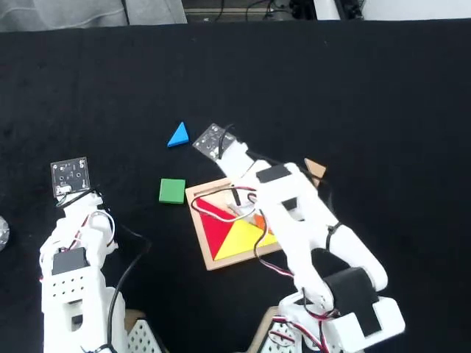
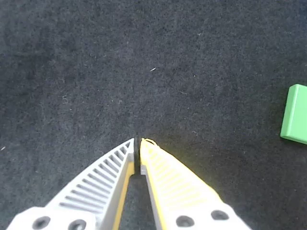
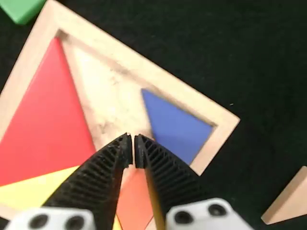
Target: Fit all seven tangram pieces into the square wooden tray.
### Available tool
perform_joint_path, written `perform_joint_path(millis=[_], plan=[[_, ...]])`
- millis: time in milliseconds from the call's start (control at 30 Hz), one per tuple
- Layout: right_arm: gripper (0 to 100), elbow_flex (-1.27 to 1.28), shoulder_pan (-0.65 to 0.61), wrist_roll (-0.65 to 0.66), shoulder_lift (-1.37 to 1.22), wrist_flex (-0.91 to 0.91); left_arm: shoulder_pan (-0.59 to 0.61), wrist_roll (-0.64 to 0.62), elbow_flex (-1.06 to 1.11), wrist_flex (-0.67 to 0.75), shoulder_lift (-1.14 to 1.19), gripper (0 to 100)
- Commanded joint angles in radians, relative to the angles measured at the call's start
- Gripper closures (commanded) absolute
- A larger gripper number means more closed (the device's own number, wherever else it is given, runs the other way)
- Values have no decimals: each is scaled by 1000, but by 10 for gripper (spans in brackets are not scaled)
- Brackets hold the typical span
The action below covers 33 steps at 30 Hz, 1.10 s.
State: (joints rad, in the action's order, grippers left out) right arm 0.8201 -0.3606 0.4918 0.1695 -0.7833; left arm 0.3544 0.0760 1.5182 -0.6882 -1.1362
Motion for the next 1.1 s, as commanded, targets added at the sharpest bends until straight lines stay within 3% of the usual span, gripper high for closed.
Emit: perform_joint_path(millis=[0, 1067], plan=[[988, -59, 37, -3, 1, -9, -12, 11, -10, 15, -5, 967], [988, -87, 60, -2, -47, -17, -12, 11, -10, 15, -5, 967]])
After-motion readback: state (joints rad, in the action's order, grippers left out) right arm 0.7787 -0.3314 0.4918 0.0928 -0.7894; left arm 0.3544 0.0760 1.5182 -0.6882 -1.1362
